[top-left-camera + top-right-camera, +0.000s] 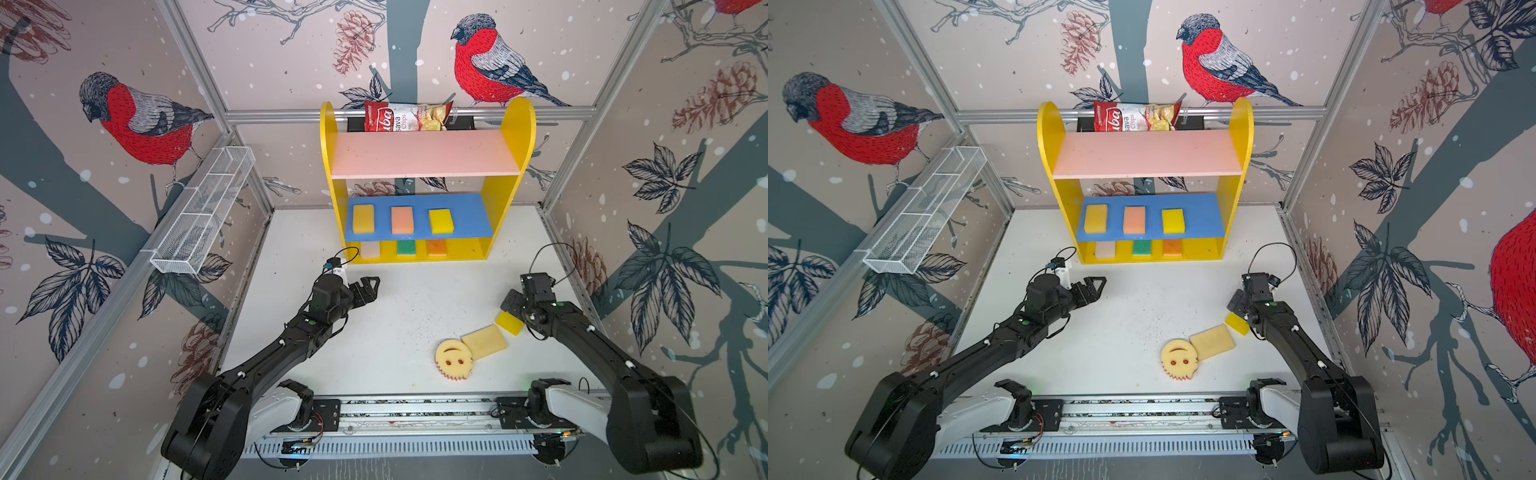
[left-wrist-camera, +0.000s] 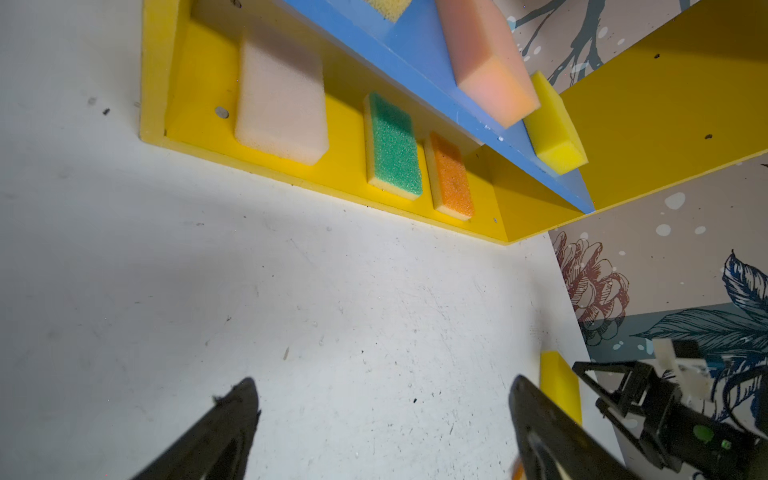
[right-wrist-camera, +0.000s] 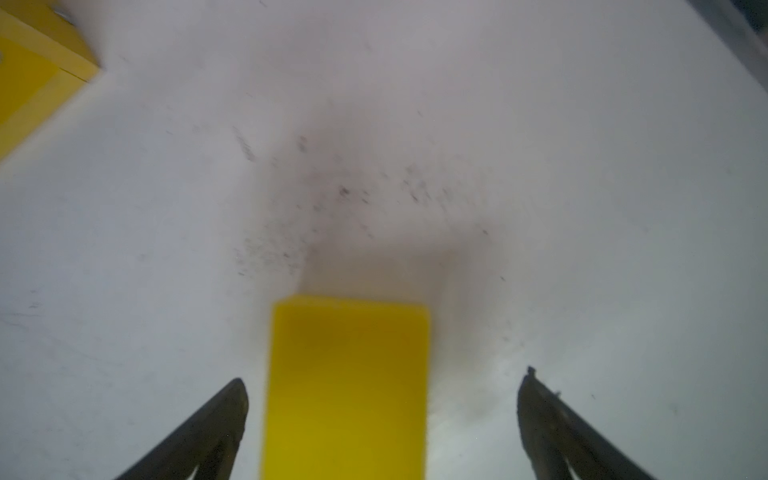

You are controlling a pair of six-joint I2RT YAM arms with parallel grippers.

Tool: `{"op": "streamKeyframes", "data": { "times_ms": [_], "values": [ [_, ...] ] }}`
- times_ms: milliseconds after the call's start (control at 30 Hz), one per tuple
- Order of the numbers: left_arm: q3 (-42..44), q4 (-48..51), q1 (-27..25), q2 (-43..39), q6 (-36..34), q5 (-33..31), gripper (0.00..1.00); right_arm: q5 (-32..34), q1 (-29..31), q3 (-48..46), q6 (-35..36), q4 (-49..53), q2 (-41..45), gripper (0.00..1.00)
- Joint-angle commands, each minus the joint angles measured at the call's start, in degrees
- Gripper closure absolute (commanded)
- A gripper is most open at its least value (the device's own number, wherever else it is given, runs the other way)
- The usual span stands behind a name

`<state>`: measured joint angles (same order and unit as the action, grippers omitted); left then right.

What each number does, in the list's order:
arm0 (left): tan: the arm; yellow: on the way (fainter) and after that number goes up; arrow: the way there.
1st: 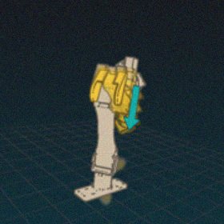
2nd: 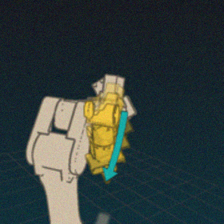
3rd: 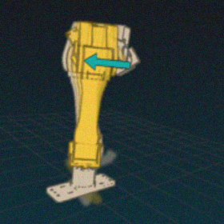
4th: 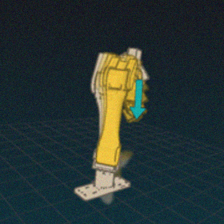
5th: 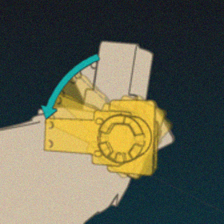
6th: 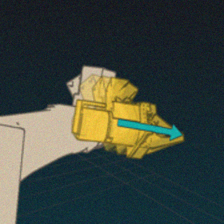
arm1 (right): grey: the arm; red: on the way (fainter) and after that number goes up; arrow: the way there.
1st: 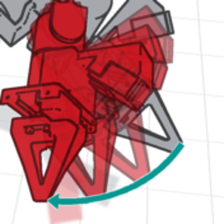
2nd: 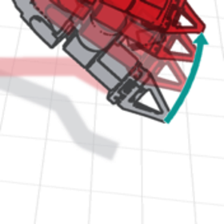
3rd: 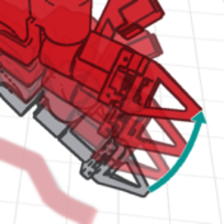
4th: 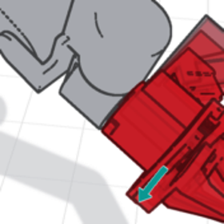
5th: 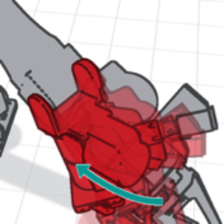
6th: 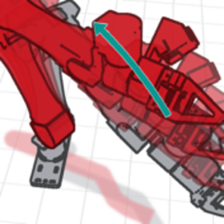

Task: Place and organize the cleaning sponges onto the shelf
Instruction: 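Close the right gripper on the small square yellow sponge, then lift the yellow sponge with the right gripper while the left gripper reaches toward it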

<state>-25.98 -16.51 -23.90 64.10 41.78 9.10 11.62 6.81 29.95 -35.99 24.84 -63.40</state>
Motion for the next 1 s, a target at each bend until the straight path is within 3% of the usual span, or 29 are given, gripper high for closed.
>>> {"op": "streamKeyframes", "data": {
  "times_ms": [0,67,167,233,300,333,433,567,733,967],
  "values": [
    [-0.9,-3.6,0.0,1.6,0.8,2.4,0.08,-4.9,-0.9,-2.8,-1.2,-4.8,0.9,0.01],
    [-1.6,-3.3,0.1,2.6,0.7,3.0,0.08,-8.6,-1.0,-3.3,-1.6,-7.2,-0.7,0.01],
    [-2.5,-2.4,0.1,3.0,0.5,3.6,0.08,-13.1,-0.3,-2.6,-1.7,-10.6,-5.7,0.11],
    [-2.4,-2.1,0.1,2.5,0.2,3.3,0.08,-14.0,1.1,-1.3,-1.5,-12.2,-9.8,0.27],
    [-2.4,-1.0,0.1,1.6,-0.1,2.5,0.08,-13.9,3.4,0.8,-1.3,-12.7,-12.4,0.59],
    [-2.3,-0.2,0.1,0.9,-0.1,2.0,0.08,-13.3,5.1,1.8,-1.0,-13.2,-13.0,0.70],
    [-1.3,1.0,0.1,-1.6,-1.2,0.5,0.08,-10.0,10.2,5.3,0.4,-13.3,-14.1,0.84],
    [-0.9,2.9,0.1,-4.3,-1.7,-1.6,0.07,-9.1,16.3,10.2,4.0,-12.3,-14.6,0.92],
    [-1.3,1.5,0.1,-4.9,-1.2,-0.2,0.07,-7.6,25.6,15.3,9.6,-11.5,-13.6,0.92],
    [-2.3,-7.8,-0.4,-0.5,2.1,10.5,0.08,-8.6,36.9,20.1,14.0,-13.9,-12.9,0.90]
  ]
}}
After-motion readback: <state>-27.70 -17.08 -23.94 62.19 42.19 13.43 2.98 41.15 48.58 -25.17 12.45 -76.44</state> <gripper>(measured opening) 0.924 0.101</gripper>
